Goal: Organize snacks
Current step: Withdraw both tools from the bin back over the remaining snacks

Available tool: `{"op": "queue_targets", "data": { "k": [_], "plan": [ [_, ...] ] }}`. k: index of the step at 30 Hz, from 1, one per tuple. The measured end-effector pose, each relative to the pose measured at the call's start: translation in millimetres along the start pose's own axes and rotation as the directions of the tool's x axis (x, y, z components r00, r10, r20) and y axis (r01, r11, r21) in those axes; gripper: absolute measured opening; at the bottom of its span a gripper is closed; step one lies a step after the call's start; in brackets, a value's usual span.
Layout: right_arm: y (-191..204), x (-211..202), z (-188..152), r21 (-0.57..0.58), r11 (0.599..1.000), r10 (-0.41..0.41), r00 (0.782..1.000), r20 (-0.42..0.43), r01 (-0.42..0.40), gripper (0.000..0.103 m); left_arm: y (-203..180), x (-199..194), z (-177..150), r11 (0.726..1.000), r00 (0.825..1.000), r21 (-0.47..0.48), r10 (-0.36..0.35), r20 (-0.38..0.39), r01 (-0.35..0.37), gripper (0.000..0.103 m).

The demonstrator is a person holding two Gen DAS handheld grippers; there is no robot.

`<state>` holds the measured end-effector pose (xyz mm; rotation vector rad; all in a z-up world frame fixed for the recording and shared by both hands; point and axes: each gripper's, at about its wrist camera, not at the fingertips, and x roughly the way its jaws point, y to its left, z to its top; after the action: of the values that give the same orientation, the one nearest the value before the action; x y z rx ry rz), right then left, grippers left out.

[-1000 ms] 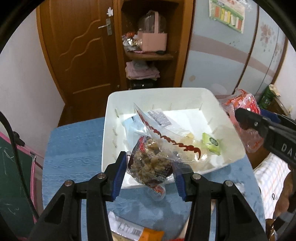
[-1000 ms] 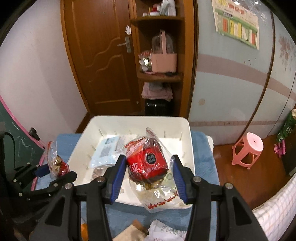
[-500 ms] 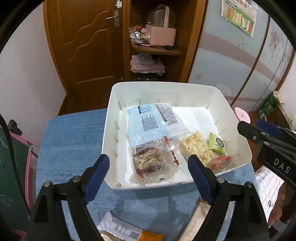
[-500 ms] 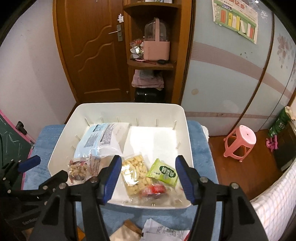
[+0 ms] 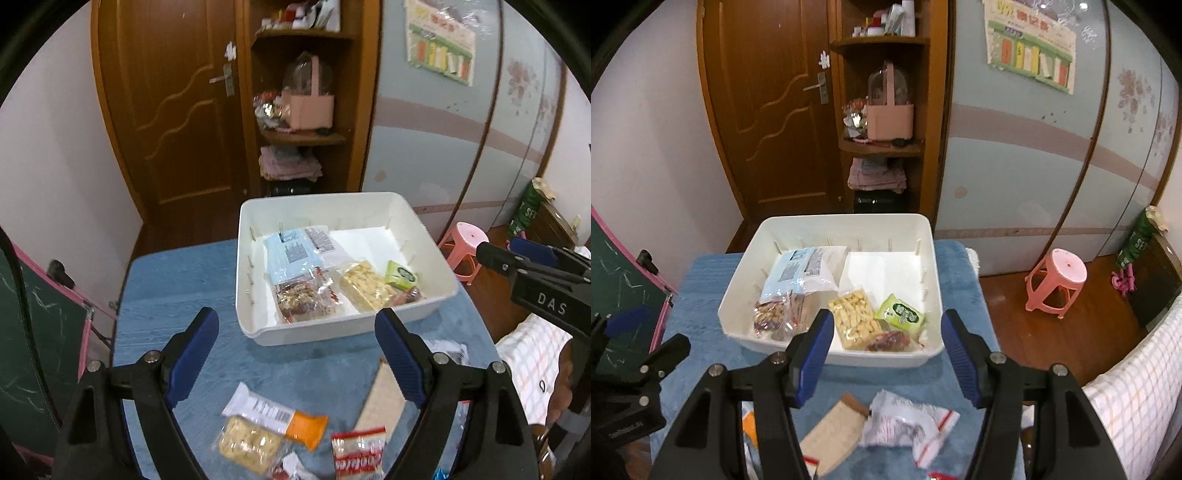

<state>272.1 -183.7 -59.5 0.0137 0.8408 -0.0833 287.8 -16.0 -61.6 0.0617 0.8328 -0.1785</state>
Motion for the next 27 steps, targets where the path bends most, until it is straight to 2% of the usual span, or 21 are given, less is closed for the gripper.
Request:
{"op": "queue_targets", "data": {
  "k": [5, 8, 11, 14, 20, 27],
  "plan": [
    [-3, -42, -21, -0.013, 1.0, -0.024, 0.999, 0.033, 0.024, 0.061, -9, -50, -18, 1.0, 0.999, 0.021, 0.006, 0.051, -0.007, 0.086],
    [-5, -64, -36, -0.022, 0.999, -0.022, 0.999, 0.038, 0.023, 0.061, -13, -75, -30, 1.0, 0.997, 0.013, -0.015, 0.077, 0.014, 0.087],
    [-5, -84, -52, -0.036, 0.999, -0.038, 0.998, 0.05, 0.04, 0.061, -16, -97, -46, 0.999, 0.993, 0.0, -0.038, 0.11, 0.038, 0.096],
    [-9, -102, -68, -0.042, 0.997, -0.059, 0.996, 0.07, 0.062, 0.061, -19, -114, -62, 1.0, 0.989, 0.001, -0.029, 0.145, 0.03, 0.097],
    [-18, -120, -95, -0.025, 1.0, -0.006, 0.998, 0.058, 0.008, 0.061, -26, -132, -91, 0.999, 0.99, -0.005, -0.049, 0.136, 0.05, 0.097],
    [-19, -136, -132, -0.012, 0.999, 0.044, 0.995, 0.085, -0.043, 0.061, -31, -127, -125, 1.0, 0.993, -0.001, -0.016, 0.113, 0.017, 0.097]
  ]
}}
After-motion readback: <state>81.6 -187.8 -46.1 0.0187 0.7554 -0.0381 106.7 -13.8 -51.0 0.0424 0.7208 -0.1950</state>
